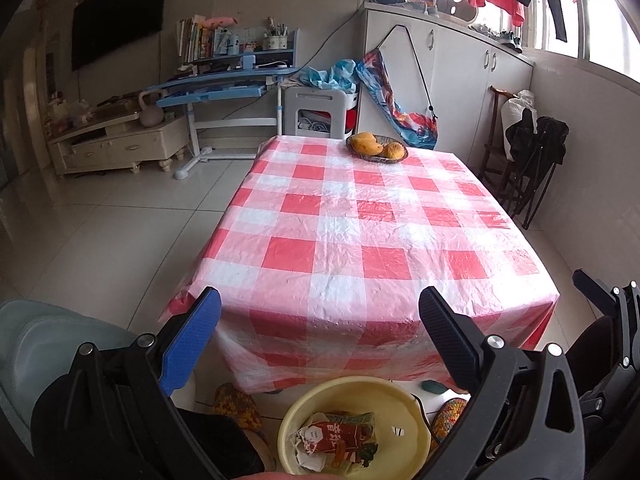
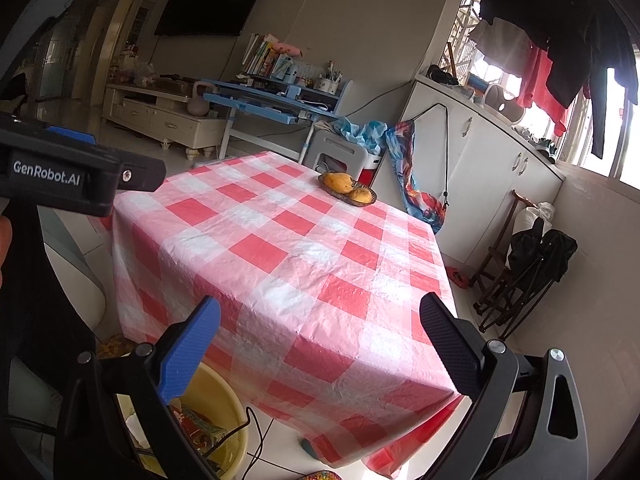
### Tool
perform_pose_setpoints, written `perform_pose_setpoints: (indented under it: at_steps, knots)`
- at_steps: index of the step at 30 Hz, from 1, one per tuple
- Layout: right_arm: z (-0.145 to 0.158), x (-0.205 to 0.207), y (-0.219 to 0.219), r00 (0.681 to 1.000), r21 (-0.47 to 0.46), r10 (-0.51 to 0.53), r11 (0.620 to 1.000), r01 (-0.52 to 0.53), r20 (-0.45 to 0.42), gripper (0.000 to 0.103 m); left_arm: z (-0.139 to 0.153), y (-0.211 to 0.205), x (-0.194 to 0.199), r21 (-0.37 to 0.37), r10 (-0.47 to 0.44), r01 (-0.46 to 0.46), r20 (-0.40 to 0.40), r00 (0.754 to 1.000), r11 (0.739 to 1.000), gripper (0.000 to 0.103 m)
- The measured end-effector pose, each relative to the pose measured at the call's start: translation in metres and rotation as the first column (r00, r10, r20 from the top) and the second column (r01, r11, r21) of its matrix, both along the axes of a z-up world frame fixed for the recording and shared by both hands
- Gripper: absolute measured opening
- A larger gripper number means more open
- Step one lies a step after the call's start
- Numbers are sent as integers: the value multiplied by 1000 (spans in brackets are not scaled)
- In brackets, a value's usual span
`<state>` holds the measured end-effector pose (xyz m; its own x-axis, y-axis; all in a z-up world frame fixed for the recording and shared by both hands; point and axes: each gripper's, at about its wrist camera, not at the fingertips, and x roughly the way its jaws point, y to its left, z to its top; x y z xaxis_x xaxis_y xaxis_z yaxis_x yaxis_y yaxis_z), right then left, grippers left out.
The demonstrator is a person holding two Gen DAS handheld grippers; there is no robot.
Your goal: Collect trash
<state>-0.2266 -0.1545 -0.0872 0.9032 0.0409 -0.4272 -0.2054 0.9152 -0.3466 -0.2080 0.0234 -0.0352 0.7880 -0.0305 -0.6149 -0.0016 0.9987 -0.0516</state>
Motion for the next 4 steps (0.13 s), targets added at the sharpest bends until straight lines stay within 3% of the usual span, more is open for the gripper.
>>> perform_pose_setpoints:
  at_steps: [4]
  knots:
    - [0,-1,0,1000,-7,2,1000,-2,0,95,-2,4,2,1,23,-23,-9,1000,1000,96]
